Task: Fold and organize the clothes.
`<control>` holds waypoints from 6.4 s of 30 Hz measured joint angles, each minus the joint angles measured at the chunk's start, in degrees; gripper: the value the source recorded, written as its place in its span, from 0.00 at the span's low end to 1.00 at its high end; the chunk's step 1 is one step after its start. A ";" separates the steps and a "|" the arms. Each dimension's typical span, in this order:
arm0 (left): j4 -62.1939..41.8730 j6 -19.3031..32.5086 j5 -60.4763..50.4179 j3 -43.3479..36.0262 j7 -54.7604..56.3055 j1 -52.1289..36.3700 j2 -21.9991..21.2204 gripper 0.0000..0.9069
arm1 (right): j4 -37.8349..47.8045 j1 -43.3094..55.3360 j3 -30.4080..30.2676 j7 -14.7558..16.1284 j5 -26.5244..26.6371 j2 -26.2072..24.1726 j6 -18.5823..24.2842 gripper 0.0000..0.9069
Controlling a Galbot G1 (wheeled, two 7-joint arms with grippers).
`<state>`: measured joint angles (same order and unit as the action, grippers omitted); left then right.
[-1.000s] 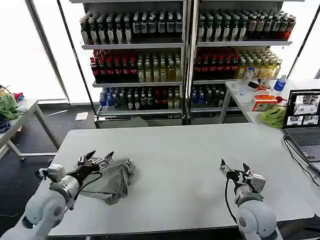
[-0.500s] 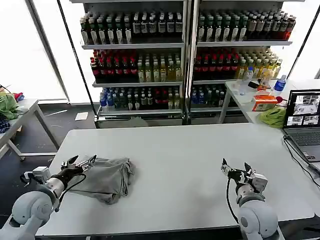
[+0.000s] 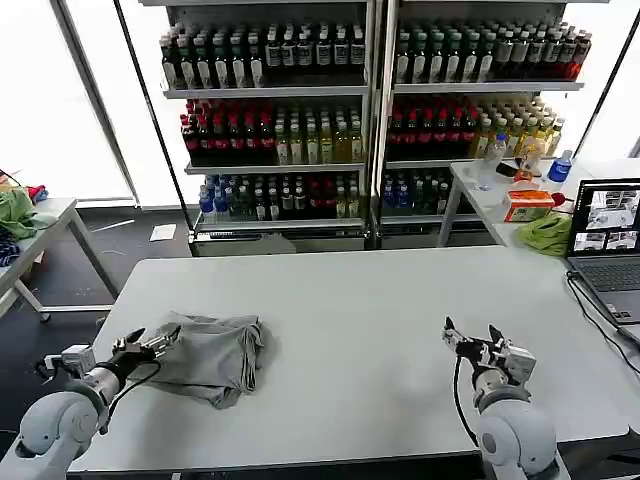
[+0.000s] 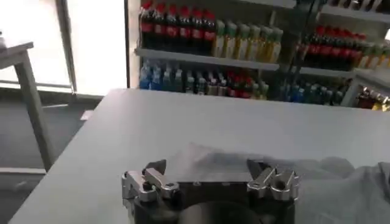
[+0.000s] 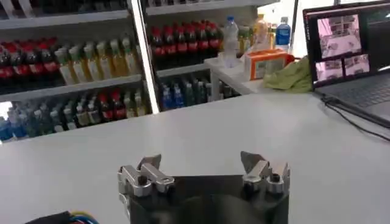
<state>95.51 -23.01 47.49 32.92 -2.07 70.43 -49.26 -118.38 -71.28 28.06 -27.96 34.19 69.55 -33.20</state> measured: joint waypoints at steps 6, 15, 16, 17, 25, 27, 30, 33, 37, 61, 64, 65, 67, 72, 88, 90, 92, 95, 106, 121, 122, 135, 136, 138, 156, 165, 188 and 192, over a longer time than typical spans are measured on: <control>-2.20 0.43 -0.66 -0.02 -1.07 -0.40 -0.28 1.00 | -0.01 -0.11 -0.20 -0.01 0.00 -0.20 0.00 1.00; -3.04 0.43 -0.76 0.32 -2.33 0.29 -0.63 1.00 | -0.22 0.16 -0.50 -0.07 0.01 -0.56 -0.04 1.00; -3.13 0.42 -0.86 0.31 -2.43 0.34 -0.73 1.00 | -0.21 0.10 -0.51 -0.05 0.01 -0.56 -0.04 1.00; -3.21 0.43 -0.93 0.29 -2.54 0.37 -0.83 1.00 | -0.21 0.07 -0.51 -0.04 0.01 -0.56 -0.04 1.00; -3.82 0.40 -1.27 0.01 -3.21 0.46 -1.25 0.08 | -0.20 -0.05 -0.24 0.01 0.02 -0.51 -0.04 1.00; -3.69 0.38 -1.24 0.02 -3.32 0.73 -1.25 0.00 | -0.16 -0.07 -0.28 0.01 0.01 -0.39 -0.04 1.00; -3.70 0.40 -1.21 -0.01 -3.35 0.89 -1.31 0.00 | -0.14 -0.05 -0.45 0.00 -0.03 -0.15 -0.04 1.00; -3.94 0.40 -1.22 -0.07 -3.47 0.94 -1.41 0.00 | -0.17 0.04 -0.51 -0.02 -0.03 -0.13 -0.04 1.00; -4.28 0.41 -1.24 -0.12 -3.70 0.80 -1.58 0.00 | -0.36 0.04 -0.38 -0.07 -0.03 -0.36 -0.04 1.00; -5.23 -1.12 2.79 7.07 -5.25 2.00 1.89 0.00 | 0.63 1.93 -1.05 -0.43 1.00 -0.95 -0.06 1.00; -5.81 -1.47 3.80 9.95 -5.51 2.31 3.63 0.00 | 1.01 2.29 -1.15 -0.38 1.33 -1.03 -0.06 1.00; -6.01 -1.56 3.99 10.88 -5.56 2.33 4.23 0.00 | 1.18 2.40 -1.16 -0.36 1.46 -1.06 -0.05 1.00; -6.51 -1.71 4.35 12.94 -5.56 2.20 5.75 0.00 | 1.35 2.50 -1.18 -0.33 1.69 -1.14 -0.05 1.00; -7.28 -1.78 4.90 17.07 -5.53 1.69 9.73 0.00 | 1.61 2.59 -1.11 -0.29 2.07 -1.25 -0.03 1.00; 2.31 -2.07 1.67 17.09 -4.60 5.23 10.01 0.00 | 0.81 1.01 0.00 -0.44 1.53 -0.25 0.00 1.00; 4.81 -2.07 0.90 15.67 -4.02 5.94 9.13 0.00 | 0.50 0.64 0.24 -0.45 1.24 -0.02 0.00 1.00; 7.70 -2.27 -0.04 13.41 -3.43 6.42 8.26 0.00 | 0.28 0.32 0.38 -0.43 1.01 0.19 0.00 1.00; 11.80 -2.75 -1.36 9.26 -2.33 6.39 7.12 0.00 | -0.05 -0.23 0.63 -0.43 0.54 0.58 0.00 1.00; 15.86 -3.17 -5.09 -11.66 1.27 -1.78 1.54 0.00 | -1.23 -1.94 1.35 -0.56 -1.39 1.36 -0.07 1.00; 10.41 -1.96 -5.31 -26.26 3.94 -13.51 -7.58 1.00 | -1.27 -1.29 0.12 -0.61 -3.07 1.56 -0.11 1.00; 10.03 -1.93 -5.28 -26.92 4.14 -14.13 -8.20 1.00 | -1.23 -1.27 0.10 -0.59 -3.08 1.51 -0.11 1.00; 7.05 1.39 -1.27 -30.33 4.19 -18.70 -14.13 1.00 | 0.50 -0.15 -0.92 -0.05 -3.24 1.59 -0.09 1.00; 7.07 1.62 -1.00 -30.32 4.17 -18.76 -14.25 1.00 | 0.67 -0.04 -1.02 -0.03 -3.19 1.64 -0.08 1.00; 7.17 1.83 -0.66 -30.25 4.24 -18.78 -14.37 1.00 | 0.90 0.17 -1.27 0.02 -2.97 1.70 -0.07 1.00; 12.26 -2.61 0.90 -18.98 9.12 -14.67 -5.95 1.00 | 6.98 10.19 -10.27 -1.59 12.00 3.68 -0.08 1.00; 13.52 -3.24 2.15 -11.58 10.23 -10.94 -2.74 1.00 | 14.78 20.29 -19.43 -2.44 18.75 6.05 -0.15 1.00; 13.41 -3.78 2.47 -5.84 11.31 -7.02 -2.40 1.00 | 22.70 24.71 -29.02 -4.80 22.09 9.08 -0.12 0.88; 13.46 -3.79 2.59 -5.32 11.31 -6.63 -2.25 1.00 | 23.19 24.53 -29.75 -4.97 21.75 9.55 -0.12 0.28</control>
<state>108.97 -26.80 50.09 27.60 9.24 63.80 -51.51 -95.20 -46.75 -1.69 -32.93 55.94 79.09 -33.32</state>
